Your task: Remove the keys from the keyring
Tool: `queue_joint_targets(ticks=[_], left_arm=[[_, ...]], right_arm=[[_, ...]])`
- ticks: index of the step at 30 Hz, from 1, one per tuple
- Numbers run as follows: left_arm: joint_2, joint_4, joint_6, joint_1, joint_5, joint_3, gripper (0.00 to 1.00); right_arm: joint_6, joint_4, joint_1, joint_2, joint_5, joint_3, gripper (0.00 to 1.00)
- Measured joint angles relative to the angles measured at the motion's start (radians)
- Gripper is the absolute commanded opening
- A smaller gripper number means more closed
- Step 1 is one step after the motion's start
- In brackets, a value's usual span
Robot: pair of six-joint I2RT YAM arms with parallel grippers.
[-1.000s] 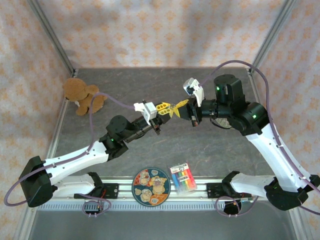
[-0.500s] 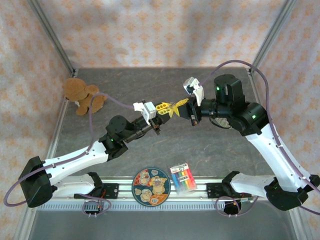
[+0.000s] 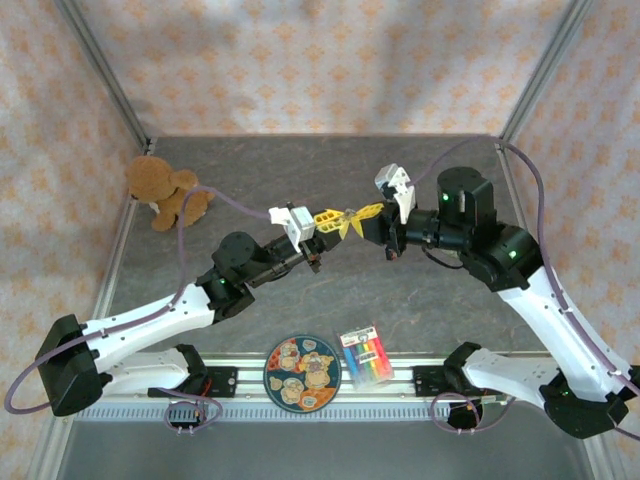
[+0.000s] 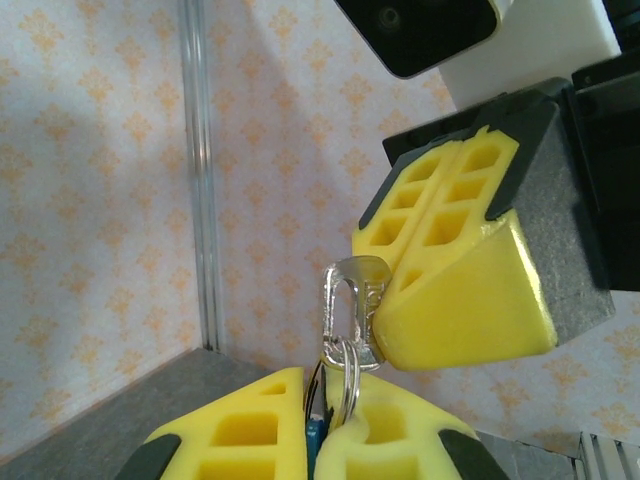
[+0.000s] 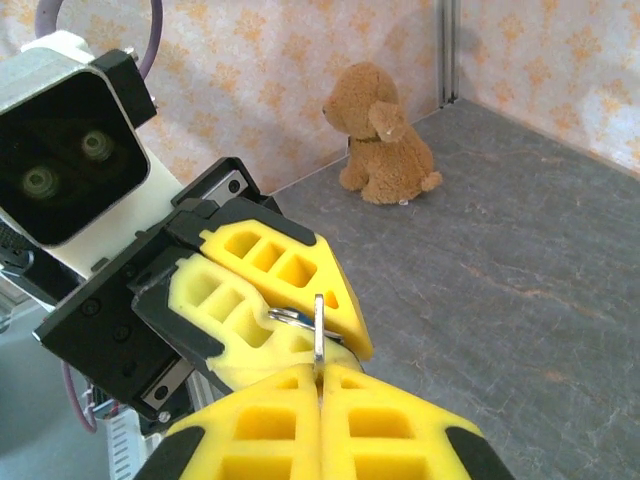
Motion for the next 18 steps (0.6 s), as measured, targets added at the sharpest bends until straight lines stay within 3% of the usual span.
queue_joint_targets(ticks=[8, 18], left_arm=[[-0.014, -0.121, -0.002, 0.001, 0.047, 0.054, 0.0], [-0.019, -0.271, -0.03, 0.063, 0.214, 0.135, 0.0]], right_arm=[[-0.092, 0.106, 0.0, -0.086, -0.004, -0.108, 0.0], [-0.192, 0.16, 0.0, -0.13, -0.018, -0.16, 0.0]])
